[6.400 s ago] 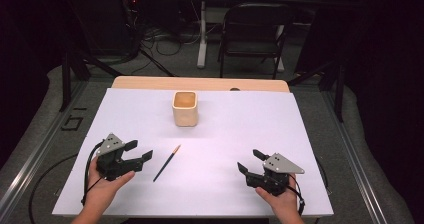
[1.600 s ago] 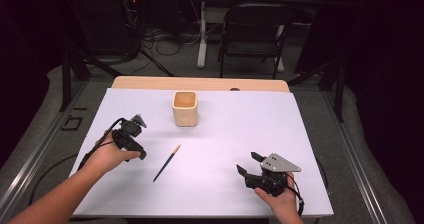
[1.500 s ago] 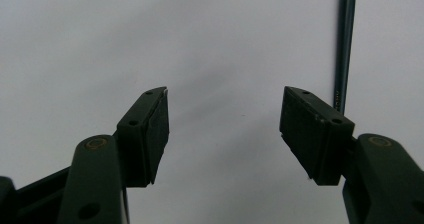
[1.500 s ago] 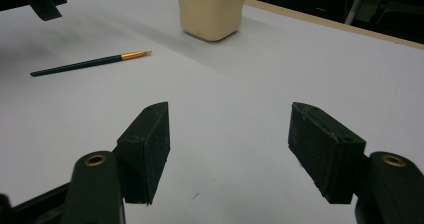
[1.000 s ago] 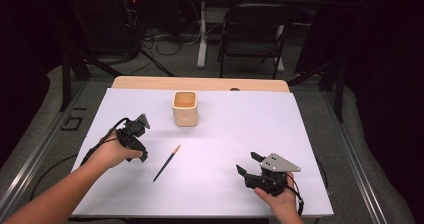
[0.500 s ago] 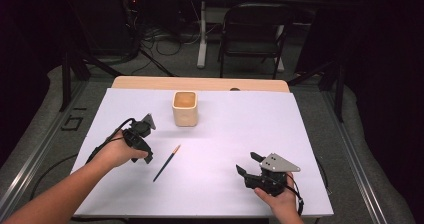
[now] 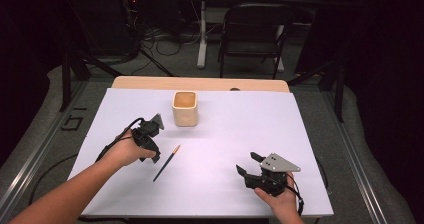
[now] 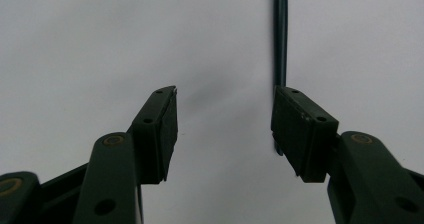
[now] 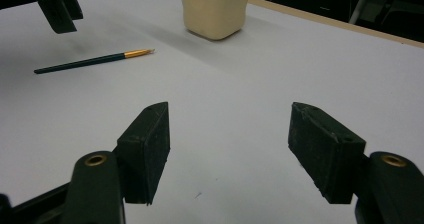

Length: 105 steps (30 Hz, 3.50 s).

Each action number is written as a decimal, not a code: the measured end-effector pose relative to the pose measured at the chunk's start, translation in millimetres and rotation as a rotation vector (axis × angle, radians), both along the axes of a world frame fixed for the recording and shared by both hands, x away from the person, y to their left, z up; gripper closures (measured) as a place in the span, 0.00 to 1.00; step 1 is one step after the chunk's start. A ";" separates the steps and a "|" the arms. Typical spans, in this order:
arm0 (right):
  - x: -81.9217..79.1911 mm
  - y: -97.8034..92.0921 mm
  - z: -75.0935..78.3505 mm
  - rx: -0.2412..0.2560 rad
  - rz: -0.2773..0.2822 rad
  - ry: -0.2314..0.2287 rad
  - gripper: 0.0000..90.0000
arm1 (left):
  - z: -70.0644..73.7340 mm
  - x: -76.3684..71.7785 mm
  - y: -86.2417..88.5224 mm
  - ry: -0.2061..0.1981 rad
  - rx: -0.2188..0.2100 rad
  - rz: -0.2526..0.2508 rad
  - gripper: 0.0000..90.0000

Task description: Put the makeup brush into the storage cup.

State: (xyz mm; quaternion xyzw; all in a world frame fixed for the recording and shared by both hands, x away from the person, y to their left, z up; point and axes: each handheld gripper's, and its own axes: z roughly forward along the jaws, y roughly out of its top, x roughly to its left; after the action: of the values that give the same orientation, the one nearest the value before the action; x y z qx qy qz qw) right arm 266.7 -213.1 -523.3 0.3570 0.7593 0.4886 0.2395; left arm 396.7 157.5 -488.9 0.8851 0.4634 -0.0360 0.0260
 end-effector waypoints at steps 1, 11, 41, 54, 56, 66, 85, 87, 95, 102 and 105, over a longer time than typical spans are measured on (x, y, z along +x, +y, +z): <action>0.0 0.0 0.0 0.001 0.000 0.000 0.37 | 0.0 0.3 -1.3 0.000 0.000 -0.002 0.50; 0.0 -0.7 0.1 0.000 -0.003 -0.001 0.37 | -1.7 3.5 -12.8 -0.003 -0.011 -0.008 0.52; 0.5 -1.3 -0.2 -0.002 0.000 0.000 0.37 | -4.4 8.9 -31.1 -0.006 -0.020 -0.034 0.55; 0.7 -1.0 -0.5 0.000 0.002 0.001 0.37 | -4.9 11.0 -37.8 -0.013 -0.020 -0.044 0.57; 0.7 -1.1 -0.4 -0.001 0.004 0.003 0.37 | -4.5 11.6 -39.8 -0.015 -0.022 -0.046 0.57; 0.8 -1.4 -0.5 -0.001 0.003 0.004 0.37 | -7.1 13.0 -45.9 -0.016 -0.026 -0.048 0.60; 0.8 -1.6 -0.2 -0.005 0.006 0.002 0.37 | -17.4 21.6 -59.0 -0.016 0.006 -0.045 0.67; 0.7 -1.5 -0.1 -0.006 0.008 -0.001 0.37 | -18.9 22.7 -59.8 -0.012 0.013 -0.047 0.68; 0.5 -1.6 0.1 -0.006 0.007 -0.002 0.37 | -25.2 23.8 -63.1 0.004 0.027 -0.041 0.75; 0.5 -1.6 0.1 -0.006 0.009 -0.002 0.37 | -31.5 24.3 -64.6 0.024 0.032 -0.042 0.78; 0.4 -1.6 0.1 -0.005 0.009 -0.002 0.37 | -32.2 24.5 -64.8 0.028 0.034 -0.040 0.80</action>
State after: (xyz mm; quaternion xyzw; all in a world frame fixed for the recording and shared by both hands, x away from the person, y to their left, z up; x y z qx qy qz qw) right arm 267.2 -214.7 -523.2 0.3524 0.7620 0.4880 0.2388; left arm 421.2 92.7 -521.1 0.8940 0.4462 -0.0410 0.0038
